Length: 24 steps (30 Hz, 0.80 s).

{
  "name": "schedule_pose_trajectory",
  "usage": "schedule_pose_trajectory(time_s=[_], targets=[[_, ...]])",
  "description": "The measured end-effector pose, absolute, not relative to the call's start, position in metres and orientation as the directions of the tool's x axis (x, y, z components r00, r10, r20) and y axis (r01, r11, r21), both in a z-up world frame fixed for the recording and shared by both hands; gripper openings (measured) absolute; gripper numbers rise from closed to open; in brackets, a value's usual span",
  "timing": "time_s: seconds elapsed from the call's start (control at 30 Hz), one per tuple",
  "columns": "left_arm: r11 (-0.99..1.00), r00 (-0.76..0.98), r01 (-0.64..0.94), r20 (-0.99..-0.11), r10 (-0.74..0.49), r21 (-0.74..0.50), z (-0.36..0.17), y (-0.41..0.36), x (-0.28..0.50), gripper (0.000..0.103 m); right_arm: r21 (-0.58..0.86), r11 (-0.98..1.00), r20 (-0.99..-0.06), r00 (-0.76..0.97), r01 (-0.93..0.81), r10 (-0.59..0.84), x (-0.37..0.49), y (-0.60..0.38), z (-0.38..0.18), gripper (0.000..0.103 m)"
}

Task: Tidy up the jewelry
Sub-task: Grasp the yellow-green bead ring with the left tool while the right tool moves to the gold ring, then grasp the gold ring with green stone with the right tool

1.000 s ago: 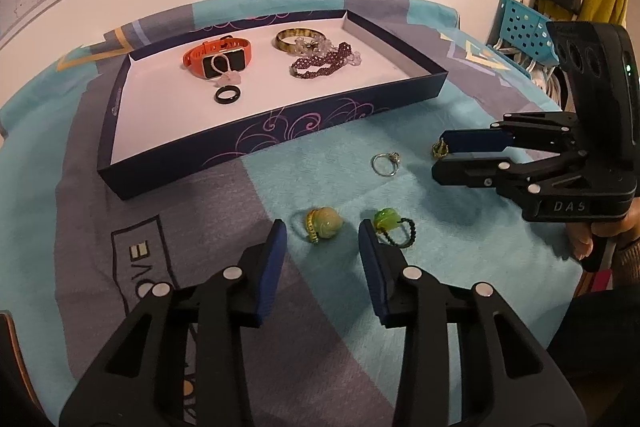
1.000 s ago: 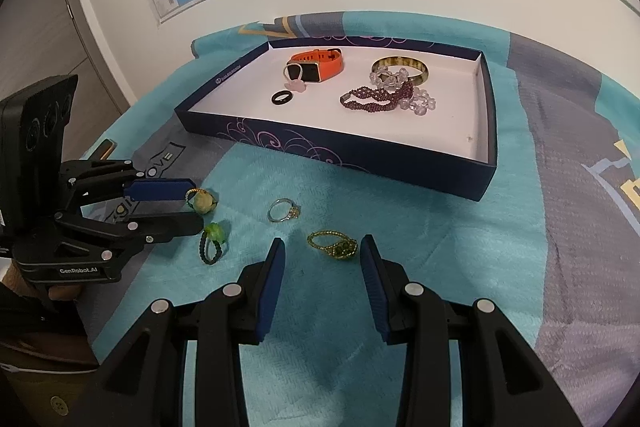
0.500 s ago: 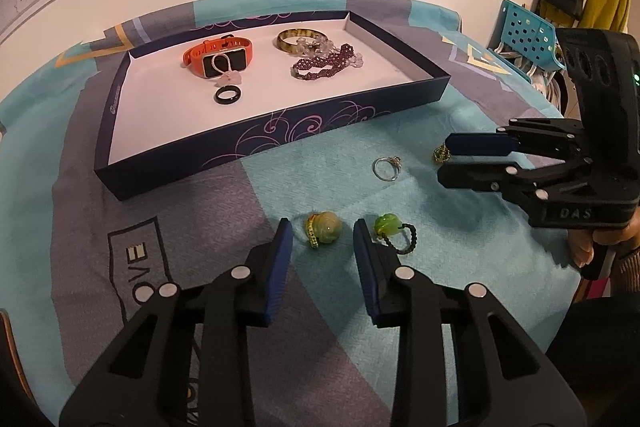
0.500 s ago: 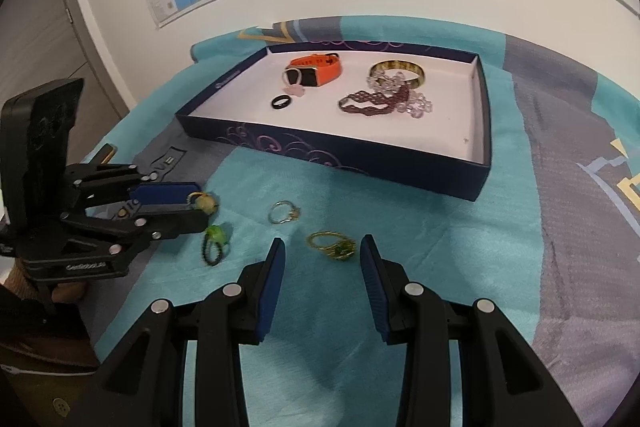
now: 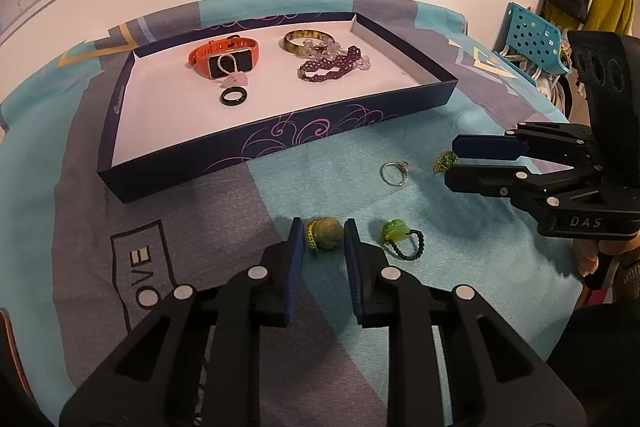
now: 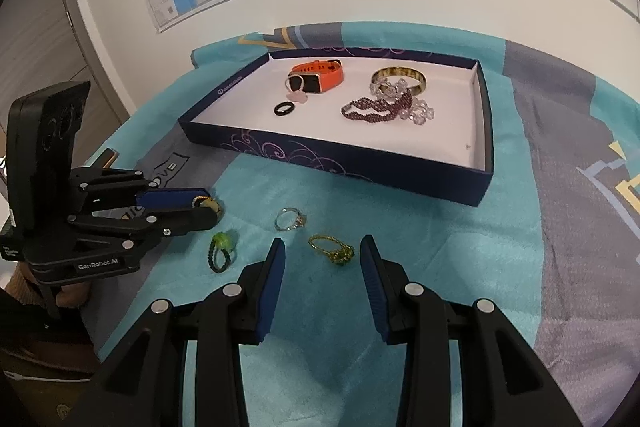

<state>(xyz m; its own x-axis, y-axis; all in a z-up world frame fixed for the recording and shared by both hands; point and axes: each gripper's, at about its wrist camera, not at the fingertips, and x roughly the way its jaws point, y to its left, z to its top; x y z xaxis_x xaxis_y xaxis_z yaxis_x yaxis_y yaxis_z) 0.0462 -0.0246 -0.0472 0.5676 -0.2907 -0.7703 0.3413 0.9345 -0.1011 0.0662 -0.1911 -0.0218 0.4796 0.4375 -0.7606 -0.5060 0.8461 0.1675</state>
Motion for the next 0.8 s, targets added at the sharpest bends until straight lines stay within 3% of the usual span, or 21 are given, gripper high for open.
schedule_pose_trajectory(time_s=[0.47, 0.8], targets=[[0.936, 0.569, 0.338, -0.769, -0.290, -0.103, -0.048, -0.024, 0.046, 0.018, 0.121, 0.817, -0.756, 0.481, -0.563, 0.443, 0.070, -0.167, -0.017, 0.037], [0.936, 0.570, 0.337, -0.769, -0.290, -0.104, -0.047, -0.024, 0.047, 0.018, 0.107, 0.856, -0.787, 0.482, -0.506, 0.384, 0.074, -0.186, -0.027, 0.037]])
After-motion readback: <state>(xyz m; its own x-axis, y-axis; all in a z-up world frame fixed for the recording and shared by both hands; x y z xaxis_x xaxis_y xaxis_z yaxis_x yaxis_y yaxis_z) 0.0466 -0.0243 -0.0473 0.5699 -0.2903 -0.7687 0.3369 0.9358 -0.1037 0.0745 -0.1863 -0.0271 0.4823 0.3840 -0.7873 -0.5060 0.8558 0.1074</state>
